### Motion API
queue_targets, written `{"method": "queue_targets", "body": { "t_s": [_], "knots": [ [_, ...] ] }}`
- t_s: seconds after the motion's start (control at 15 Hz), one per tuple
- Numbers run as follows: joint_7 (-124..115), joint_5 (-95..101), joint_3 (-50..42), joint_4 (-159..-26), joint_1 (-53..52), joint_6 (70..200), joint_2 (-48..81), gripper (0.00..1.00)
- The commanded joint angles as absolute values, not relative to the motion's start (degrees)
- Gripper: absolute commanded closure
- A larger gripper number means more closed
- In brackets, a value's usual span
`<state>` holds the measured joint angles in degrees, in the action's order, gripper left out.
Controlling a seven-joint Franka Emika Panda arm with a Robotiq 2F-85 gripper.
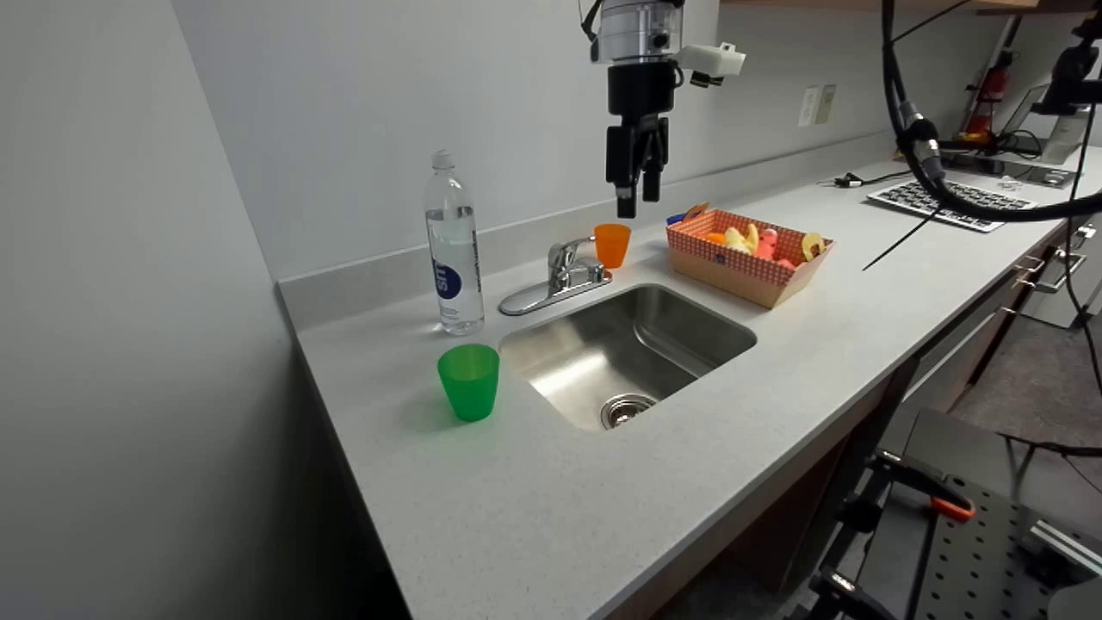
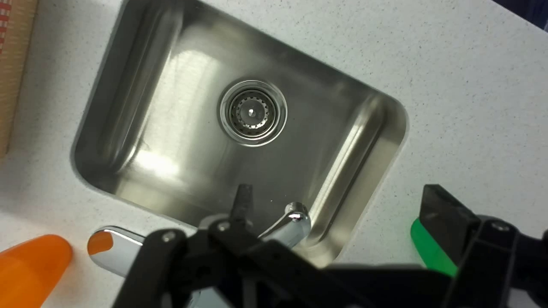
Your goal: Move the faucet spout to the right
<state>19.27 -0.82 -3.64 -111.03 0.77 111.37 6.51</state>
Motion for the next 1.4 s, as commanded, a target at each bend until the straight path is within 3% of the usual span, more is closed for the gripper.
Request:
{"method": "queue_targets", "body": {
  "t_s": [0.0, 1.33],
  "knots": [
    [18.5, -0.6, -2.8, -110.7, 1.6, 111.5, 7.1, 0.0],
    [4.5, 1.1, 0.2, -98.1, -1.9, 130.8, 28.5, 0.0]
  ]
}}
